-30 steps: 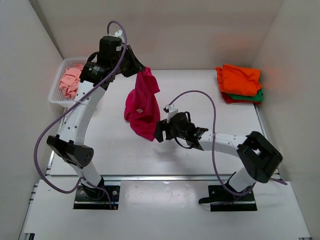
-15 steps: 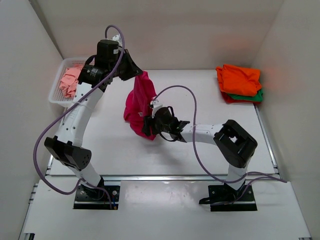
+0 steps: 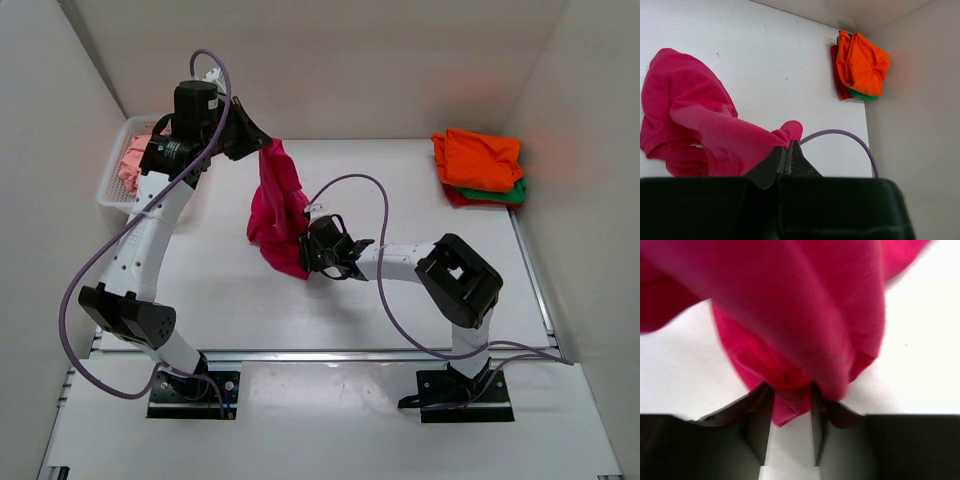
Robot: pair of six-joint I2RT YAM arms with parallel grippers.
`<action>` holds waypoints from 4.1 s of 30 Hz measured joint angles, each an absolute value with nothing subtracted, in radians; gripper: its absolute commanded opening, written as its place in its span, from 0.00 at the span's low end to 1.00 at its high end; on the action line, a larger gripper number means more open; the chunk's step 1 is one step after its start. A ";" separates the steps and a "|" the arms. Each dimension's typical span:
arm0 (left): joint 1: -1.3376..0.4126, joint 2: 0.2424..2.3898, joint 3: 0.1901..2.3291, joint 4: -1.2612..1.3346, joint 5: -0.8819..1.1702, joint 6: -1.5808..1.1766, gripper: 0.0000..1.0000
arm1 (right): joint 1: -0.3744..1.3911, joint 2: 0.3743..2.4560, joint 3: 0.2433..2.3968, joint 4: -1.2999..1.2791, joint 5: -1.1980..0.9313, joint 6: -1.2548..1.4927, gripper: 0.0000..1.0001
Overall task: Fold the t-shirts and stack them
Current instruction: Flatten out the tshirt
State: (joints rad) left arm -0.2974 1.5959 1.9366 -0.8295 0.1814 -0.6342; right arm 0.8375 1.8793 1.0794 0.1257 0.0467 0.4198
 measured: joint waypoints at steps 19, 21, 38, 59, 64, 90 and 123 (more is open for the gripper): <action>-0.003 1.644 2.267 -0.913 0.085 -0.499 0.00 | 0.155 1.087 1.261 -0.172 -0.249 0.069 0.00; -0.028 1.608 2.249 -0.893 0.086 -0.494 0.00 | 0.118 1.019 1.287 -0.202 -0.318 0.019 0.00; -0.072 1.409 2.218 -0.849 0.154 -0.468 0.00 | 0.041 1.137 1.469 -0.501 -0.521 -0.129 0.00; -0.038 1.452 2.228 -0.725 0.121 -0.466 0.00 | 0.066 1.117 1.540 -0.167 -0.377 -0.224 0.00; -0.074 1.143 1.883 -0.626 0.115 -0.453 0.00 | 0.052 1.005 1.371 -0.132 -0.442 -0.266 0.00; -0.220 0.612 0.692 -0.723 0.015 -0.546 0.00 | 0.344 0.751 0.535 -0.572 -0.314 0.369 0.48; -0.217 0.620 0.710 -0.740 -0.007 -0.537 0.00 | 0.475 0.691 0.327 -0.559 -0.173 0.832 0.00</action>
State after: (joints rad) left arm -0.2169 0.6201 0.7097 -0.7403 -0.0071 -0.5365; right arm 0.4751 0.6907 0.3271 -0.5594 -0.1726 0.8318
